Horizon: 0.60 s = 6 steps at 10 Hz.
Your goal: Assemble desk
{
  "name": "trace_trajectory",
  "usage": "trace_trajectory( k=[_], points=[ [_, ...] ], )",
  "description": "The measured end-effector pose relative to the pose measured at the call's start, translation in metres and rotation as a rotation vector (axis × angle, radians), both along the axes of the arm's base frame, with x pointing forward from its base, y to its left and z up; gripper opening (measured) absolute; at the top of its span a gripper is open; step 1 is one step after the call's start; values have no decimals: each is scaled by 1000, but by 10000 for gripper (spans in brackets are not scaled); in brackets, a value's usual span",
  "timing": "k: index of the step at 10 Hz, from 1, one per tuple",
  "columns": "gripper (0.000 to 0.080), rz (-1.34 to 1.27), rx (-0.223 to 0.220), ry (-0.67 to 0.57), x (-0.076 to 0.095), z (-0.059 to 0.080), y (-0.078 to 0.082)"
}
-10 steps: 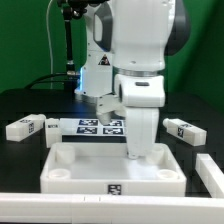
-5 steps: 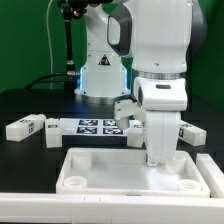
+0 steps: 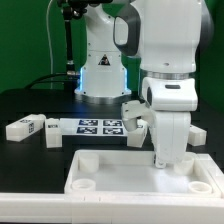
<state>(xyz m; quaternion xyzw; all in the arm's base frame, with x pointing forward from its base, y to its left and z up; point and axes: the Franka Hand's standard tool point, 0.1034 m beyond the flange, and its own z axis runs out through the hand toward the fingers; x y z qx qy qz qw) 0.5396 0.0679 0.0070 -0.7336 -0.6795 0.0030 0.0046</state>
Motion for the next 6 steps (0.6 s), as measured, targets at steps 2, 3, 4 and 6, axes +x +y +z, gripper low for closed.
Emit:
trace_trajectory(
  k=[2, 3, 4, 6],
  points=[
    [240, 0, 0, 0, 0, 0, 0],
    [415, 0, 0, 0, 0, 0, 0],
    [415, -1, -1, -1, 0, 1, -1],
    [593, -5, -5, -9, -4, 12, -3]
  ],
)
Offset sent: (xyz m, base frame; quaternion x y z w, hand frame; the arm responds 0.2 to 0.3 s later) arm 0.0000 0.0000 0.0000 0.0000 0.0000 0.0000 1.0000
